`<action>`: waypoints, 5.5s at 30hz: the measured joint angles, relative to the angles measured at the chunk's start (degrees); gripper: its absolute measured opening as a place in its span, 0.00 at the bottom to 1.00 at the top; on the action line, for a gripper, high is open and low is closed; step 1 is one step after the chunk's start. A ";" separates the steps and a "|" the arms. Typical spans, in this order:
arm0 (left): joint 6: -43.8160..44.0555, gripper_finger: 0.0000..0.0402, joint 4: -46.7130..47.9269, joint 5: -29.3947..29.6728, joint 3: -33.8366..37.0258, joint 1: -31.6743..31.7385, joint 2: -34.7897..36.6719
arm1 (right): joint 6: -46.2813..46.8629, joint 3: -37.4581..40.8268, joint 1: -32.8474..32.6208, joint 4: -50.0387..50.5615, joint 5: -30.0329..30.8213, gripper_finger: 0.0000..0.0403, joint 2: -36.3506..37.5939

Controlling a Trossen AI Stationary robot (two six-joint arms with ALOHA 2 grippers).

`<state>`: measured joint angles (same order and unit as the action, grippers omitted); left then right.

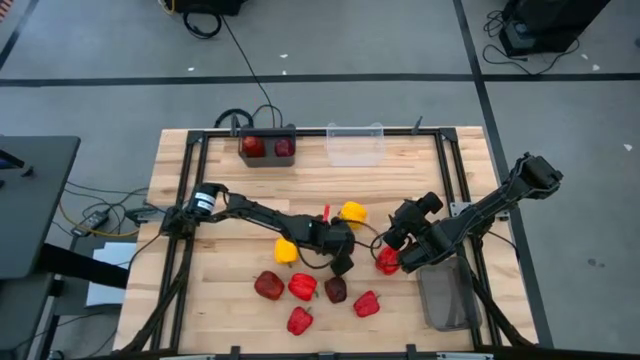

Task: Sort produce into baskets
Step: Put the red apple into the top black bin

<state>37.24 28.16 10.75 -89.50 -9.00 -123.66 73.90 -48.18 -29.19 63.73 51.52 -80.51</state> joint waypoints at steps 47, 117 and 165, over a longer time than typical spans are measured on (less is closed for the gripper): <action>-41.49 0.90 8.18 -5.03 0.05 1.05 5.49 | 3.51 0.74 -2.69 -0.03 -1.70 0.76 0.00; -39.64 0.80 33.55 -1.82 6.17 36.00 27.39 | 4.65 2.97 -1.64 -2.60 -0.69 0.76 0.02; -18.80 0.92 33.20 -13.45 10.12 -20.75 13.60 | 4.36 2.97 -2.08 -4.36 0.90 0.76 0.00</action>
<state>18.44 61.35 -2.70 -79.37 -29.75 -110.06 78.26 -45.21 -31.27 59.37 52.42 -80.51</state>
